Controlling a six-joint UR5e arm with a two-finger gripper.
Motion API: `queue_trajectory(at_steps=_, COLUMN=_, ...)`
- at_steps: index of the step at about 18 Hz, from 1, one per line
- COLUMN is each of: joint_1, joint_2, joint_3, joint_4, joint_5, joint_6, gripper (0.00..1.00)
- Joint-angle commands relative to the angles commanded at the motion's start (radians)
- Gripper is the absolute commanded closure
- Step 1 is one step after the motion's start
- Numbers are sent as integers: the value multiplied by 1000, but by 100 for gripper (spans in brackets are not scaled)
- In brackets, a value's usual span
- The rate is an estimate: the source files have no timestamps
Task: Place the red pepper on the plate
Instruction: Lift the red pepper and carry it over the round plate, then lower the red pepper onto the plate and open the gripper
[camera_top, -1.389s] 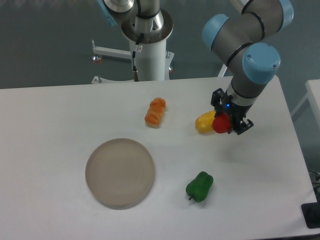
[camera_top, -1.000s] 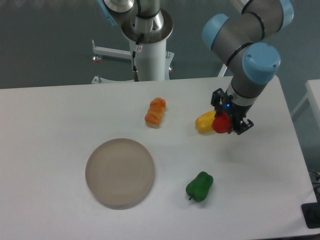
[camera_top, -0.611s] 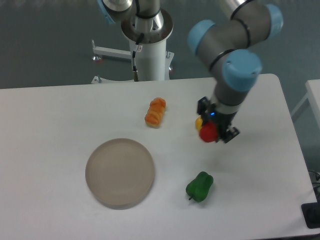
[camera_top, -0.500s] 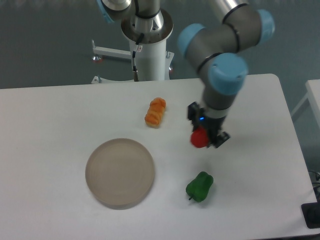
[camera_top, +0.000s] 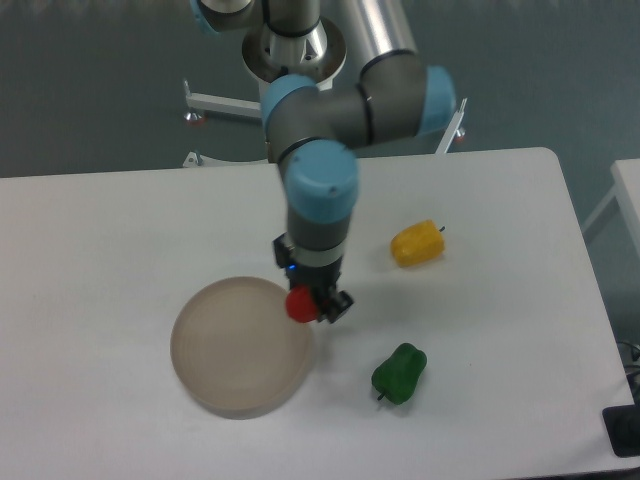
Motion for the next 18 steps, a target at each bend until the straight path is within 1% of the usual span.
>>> queue_trajectory(at_steps=1, joint_1=-20, joint_2=-15, joint_3=0, joint_4=0, joint_5=2, joint_6=-3, gripper=60)
queue_trajectory(at_steps=2, joint_1=-22, joint_2=-23, joint_3=0, joint_4=0, joint_5=0, joint_6=-14, gripper=60)
queue_trajectory(at_steps=5, joint_1=-51, joint_2=-52, joint_3=-2, joint_4=0, joint_5=0, joint_6=-48, gripper=56)
queue_trajectory(at_steps=7, joint_1=-57, joint_2=-68, joint_3=-5, joint_4=0, joint_5=0, joint_6=-48, gripper=51)
queue_trajectory(at_steps=8, joint_1=-58, joint_2=-77, joint_3=-8, joint_4=2, joint_5=0, joint_6=-48, gripper=46)
queue_trajectory(at_steps=9, joint_1=-66, joint_2=-81, joint_3=-8, joint_4=2, joint_5=0, joint_6=-46, gripper=33)
queue_trajectory(at_steps=10, joint_1=-69, joint_2=-81, joint_3=-8, joint_4=6, joint_5=0, joint_6=-46, gripper=0)
queue_trajectory(at_steps=12, joint_1=-69, joint_2=-81, joint_3=-8, joint_4=32, joint_5=5, joint_6=-48, gripper=0)
queue_trajectory(at_steps=16, joint_1=-65, joint_2=-75, joint_3=8, joint_4=31, joint_5=9, joint_6=-43, gripper=0)
queue_trajectory(at_steps=18, joint_1=3, joint_2=-62, joint_3=6, joint_4=23, joint_5=3, joint_6=-28, gripper=0)
